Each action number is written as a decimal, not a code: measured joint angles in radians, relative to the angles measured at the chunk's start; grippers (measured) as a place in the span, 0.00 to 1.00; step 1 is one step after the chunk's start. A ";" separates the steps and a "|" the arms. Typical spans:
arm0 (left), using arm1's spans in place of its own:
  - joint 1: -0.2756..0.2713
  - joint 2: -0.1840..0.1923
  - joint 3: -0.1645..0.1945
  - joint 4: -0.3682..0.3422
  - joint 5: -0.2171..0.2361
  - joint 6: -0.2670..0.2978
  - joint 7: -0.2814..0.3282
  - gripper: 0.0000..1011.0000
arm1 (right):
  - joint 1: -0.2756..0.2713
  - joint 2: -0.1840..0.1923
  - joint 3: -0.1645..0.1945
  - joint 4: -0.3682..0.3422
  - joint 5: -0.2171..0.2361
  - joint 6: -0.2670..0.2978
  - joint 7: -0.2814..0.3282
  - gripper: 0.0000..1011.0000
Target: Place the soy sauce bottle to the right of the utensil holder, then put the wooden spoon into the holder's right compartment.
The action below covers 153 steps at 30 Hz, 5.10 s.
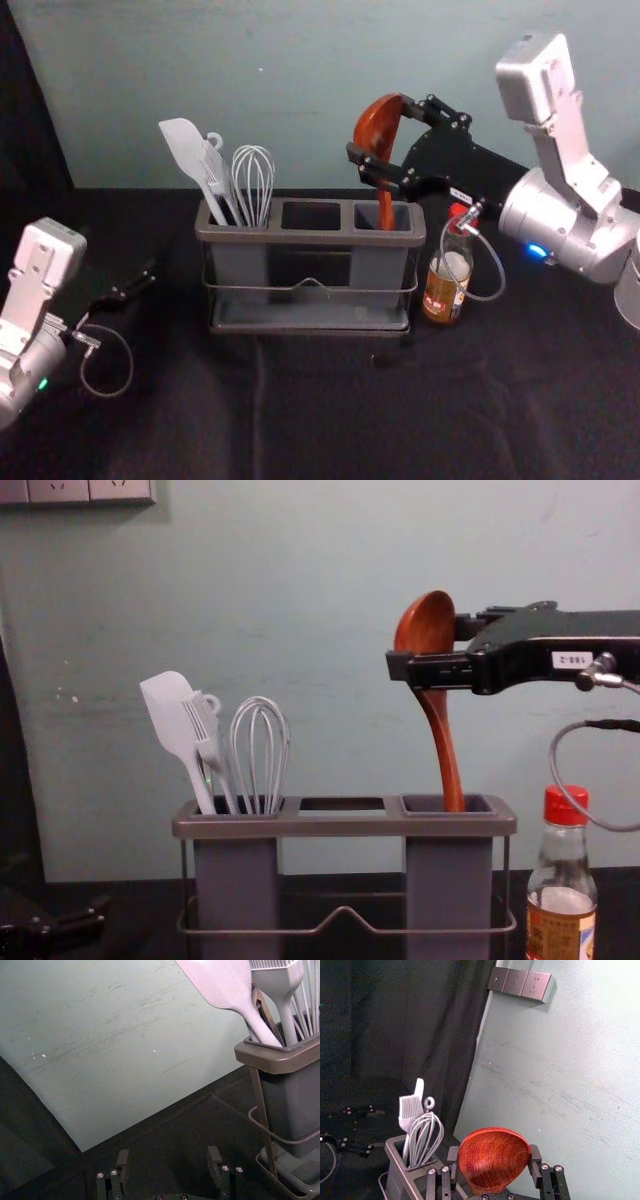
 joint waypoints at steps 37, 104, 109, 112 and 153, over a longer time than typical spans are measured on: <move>0.000 0.000 0.000 0.000 0.000 0.000 0.000 1.00 | -0.066 -0.027 -0.003 0.084 0.010 -0.041 -0.021 0.83; 0.000 0.000 0.000 0.000 0.000 0.000 0.000 1.00 | -0.564 -0.062 0.220 -0.037 -0.099 -0.366 -0.260 0.99; 0.000 0.000 0.000 0.000 0.000 0.000 0.000 1.00 | -0.585 -0.094 0.223 -0.004 -0.134 -0.390 -0.295 0.99; 0.000 0.000 0.000 0.000 0.000 0.000 0.000 1.00 | -0.593 -0.116 0.223 0.016 -0.163 -0.401 -0.321 0.99; 0.000 0.000 0.000 0.000 0.000 0.000 0.000 1.00 | -0.590 -0.157 0.232 0.052 -0.191 -0.375 -0.331 0.99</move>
